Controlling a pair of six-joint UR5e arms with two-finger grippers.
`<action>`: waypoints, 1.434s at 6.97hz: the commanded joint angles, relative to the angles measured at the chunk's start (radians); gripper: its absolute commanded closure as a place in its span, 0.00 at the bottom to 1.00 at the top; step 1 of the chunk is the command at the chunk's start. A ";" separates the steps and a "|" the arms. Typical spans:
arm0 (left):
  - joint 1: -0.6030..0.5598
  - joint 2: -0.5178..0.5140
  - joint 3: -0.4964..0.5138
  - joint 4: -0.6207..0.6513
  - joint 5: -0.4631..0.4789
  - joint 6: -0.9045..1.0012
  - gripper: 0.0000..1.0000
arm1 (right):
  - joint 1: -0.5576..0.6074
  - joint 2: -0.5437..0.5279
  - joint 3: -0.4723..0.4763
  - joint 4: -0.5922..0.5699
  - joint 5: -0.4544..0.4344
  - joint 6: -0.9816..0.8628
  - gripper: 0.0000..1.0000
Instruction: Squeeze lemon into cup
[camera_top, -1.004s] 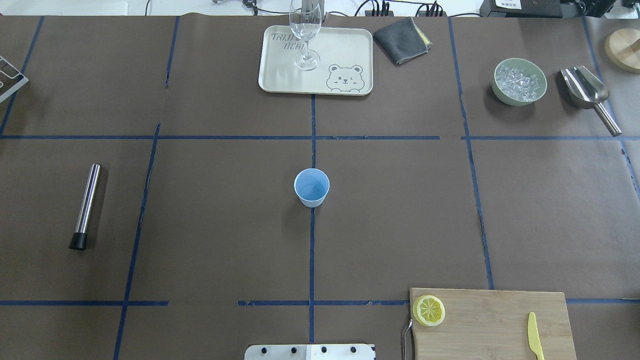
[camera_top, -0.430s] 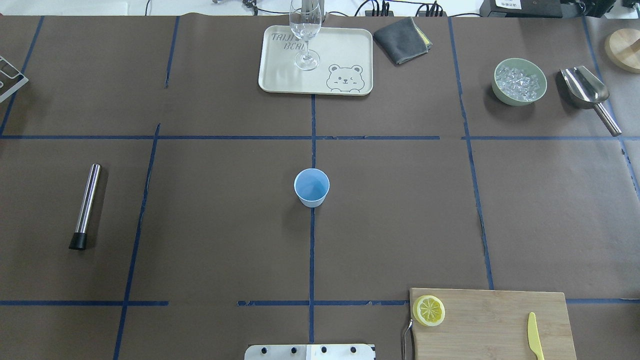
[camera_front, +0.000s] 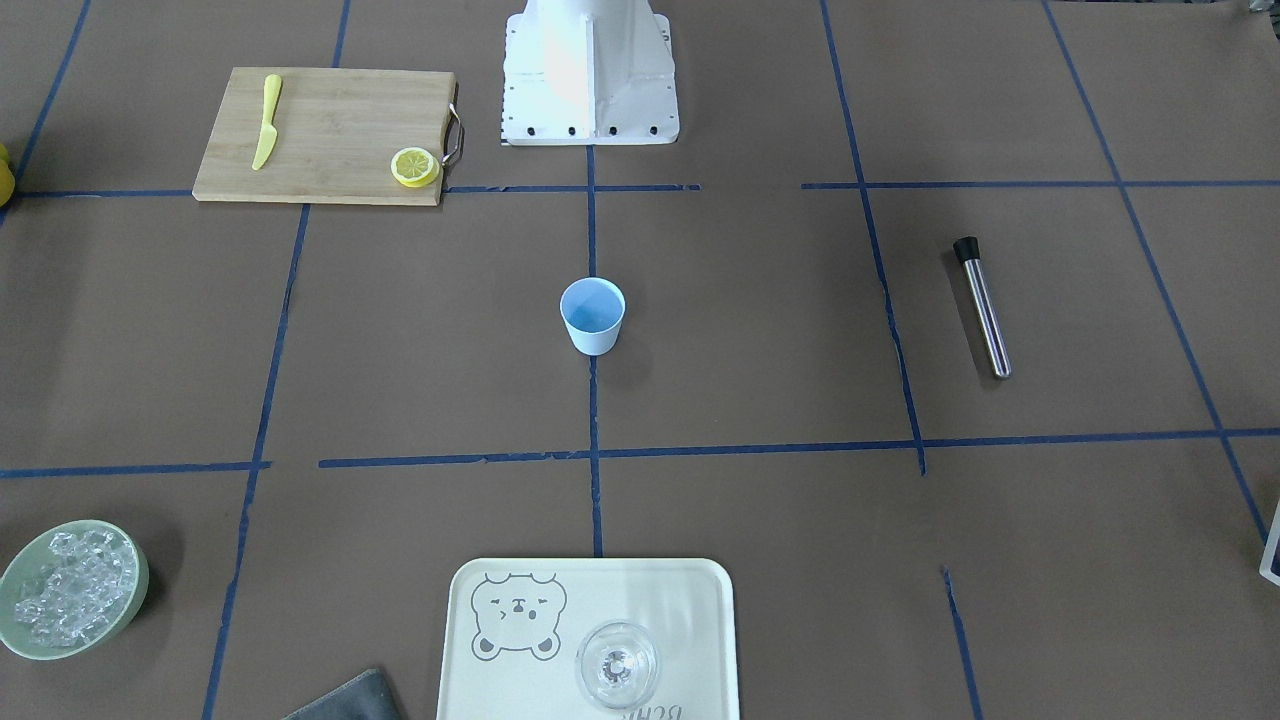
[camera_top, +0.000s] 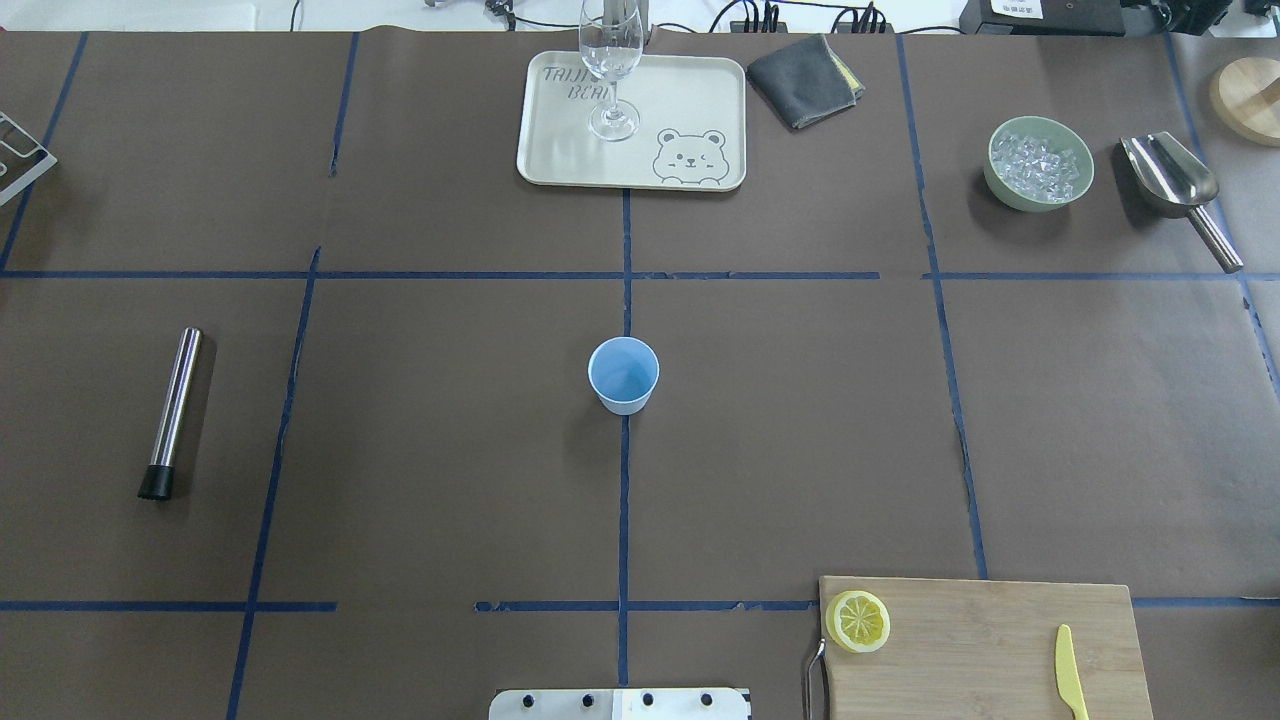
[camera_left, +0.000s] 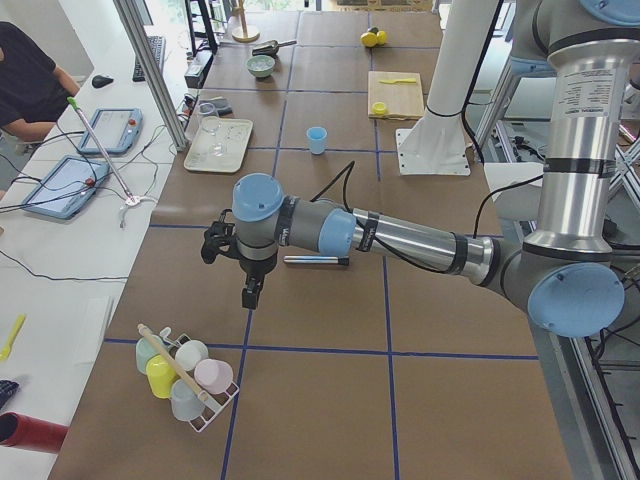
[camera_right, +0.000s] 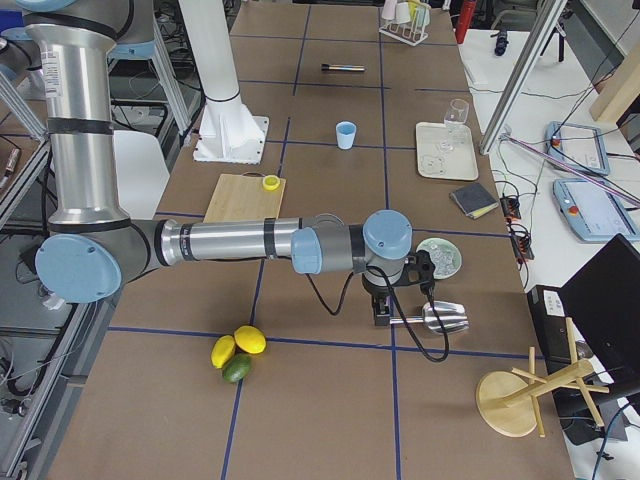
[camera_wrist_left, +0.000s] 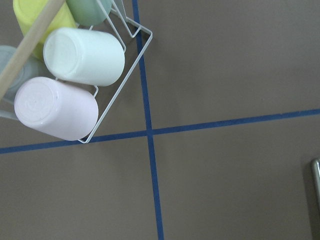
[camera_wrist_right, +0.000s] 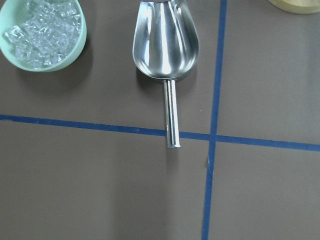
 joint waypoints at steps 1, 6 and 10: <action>0.042 -0.030 -0.012 -0.004 -0.003 -0.017 0.00 | -0.143 0.006 0.052 0.183 -0.003 0.310 0.00; 0.143 -0.084 -0.049 -0.005 0.005 -0.141 0.00 | -0.498 -0.103 0.446 0.205 -0.207 0.946 0.00; 0.254 -0.104 -0.035 -0.128 0.005 -0.333 0.00 | -0.940 -0.139 0.646 0.207 -0.537 1.337 0.00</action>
